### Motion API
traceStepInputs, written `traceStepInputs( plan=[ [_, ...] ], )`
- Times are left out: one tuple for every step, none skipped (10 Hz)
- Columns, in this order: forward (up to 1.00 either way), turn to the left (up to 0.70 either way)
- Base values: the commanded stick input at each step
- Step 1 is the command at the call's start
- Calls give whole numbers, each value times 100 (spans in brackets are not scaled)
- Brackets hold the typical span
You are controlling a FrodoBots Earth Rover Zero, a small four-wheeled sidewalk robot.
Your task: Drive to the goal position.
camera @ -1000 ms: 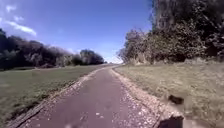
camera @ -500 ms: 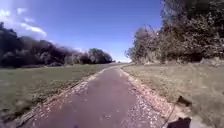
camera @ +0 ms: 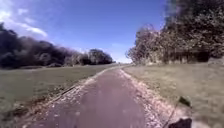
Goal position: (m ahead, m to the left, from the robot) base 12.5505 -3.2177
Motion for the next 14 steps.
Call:
traceStepInputs(
  plan=[
    [100, 0],
    [100, 0],
    [100, 0],
    [100, 0],
    [100, -40],
    [100, -40],
    [100, -38],
    [100, -19],
    [100, 0],
    [100, 0],
    [100, 0],
    [100, 0],
    [100, 0],
    [100, 0]
  ],
)
